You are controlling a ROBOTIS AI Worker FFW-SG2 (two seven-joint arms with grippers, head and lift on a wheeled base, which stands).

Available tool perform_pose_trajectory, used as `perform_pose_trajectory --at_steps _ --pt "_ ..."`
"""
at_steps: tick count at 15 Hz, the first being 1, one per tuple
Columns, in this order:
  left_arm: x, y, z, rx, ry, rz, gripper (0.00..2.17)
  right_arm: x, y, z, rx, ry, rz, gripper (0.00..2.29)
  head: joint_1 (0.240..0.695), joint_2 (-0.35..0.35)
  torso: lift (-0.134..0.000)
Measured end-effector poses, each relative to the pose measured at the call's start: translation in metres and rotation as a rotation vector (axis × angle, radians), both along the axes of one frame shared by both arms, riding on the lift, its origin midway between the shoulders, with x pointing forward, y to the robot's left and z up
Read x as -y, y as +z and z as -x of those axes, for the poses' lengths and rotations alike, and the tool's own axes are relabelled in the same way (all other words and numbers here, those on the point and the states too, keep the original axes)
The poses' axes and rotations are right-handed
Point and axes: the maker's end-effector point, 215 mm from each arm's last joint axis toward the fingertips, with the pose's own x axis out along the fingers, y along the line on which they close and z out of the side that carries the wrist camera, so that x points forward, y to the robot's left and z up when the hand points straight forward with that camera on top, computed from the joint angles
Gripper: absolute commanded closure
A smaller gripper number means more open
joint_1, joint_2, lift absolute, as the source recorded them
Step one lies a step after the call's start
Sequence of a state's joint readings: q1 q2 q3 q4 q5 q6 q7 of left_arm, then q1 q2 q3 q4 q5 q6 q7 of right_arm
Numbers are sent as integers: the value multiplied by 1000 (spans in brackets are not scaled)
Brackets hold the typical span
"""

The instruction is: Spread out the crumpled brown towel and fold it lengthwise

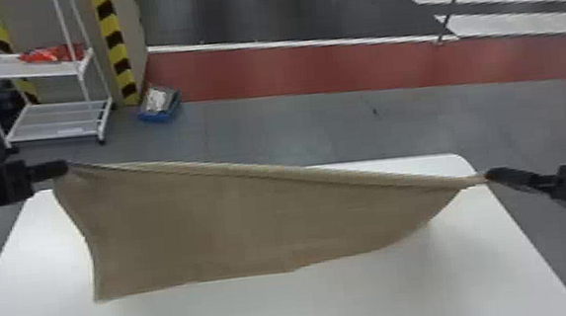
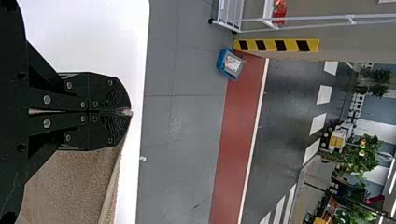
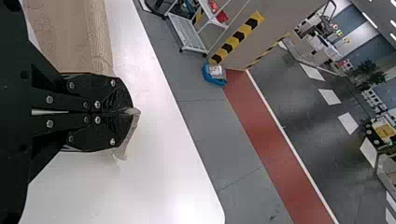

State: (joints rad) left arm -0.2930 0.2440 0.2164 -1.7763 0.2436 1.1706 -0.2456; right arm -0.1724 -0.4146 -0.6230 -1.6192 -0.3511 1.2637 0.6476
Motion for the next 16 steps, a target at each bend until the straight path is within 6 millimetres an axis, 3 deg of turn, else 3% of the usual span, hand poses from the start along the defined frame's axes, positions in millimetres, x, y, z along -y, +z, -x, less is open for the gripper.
perform_pose_trajectory --at_steps 2,5,9,12,13,14,15,16 --pt "3 6 -7 18 -6 -7 1389 -3 -8 -6 -5 -6 -24 1865 695 -145 0" --pt "7 14 -34 71 -16 -4 1389 -6 -5 -46 76 -34 -63 1865 693 -137 0" --pt "11 58 -92 253 -41 15 1389 -17 34 -107 238 -36 -64 1865 612 -121 0" --pt "11 81 -99 300 -52 51 1389 -23 58 -127 305 -31 -101 1865 560 -110 0" --pt "13 78 -91 292 -70 77 1389 -25 61 -128 317 -21 -106 1865 558 -110 0" --pt "13 62 -77 263 -86 98 1389 -27 56 -125 319 -9 -110 1865 563 -110 0" --pt "12 33 -57 217 -95 109 1389 -27 39 -116 305 -4 -113 1865 584 -110 0" --pt "12 0 -33 169 -102 114 1389 -23 16 -103 284 -9 -114 1865 656 -119 0"
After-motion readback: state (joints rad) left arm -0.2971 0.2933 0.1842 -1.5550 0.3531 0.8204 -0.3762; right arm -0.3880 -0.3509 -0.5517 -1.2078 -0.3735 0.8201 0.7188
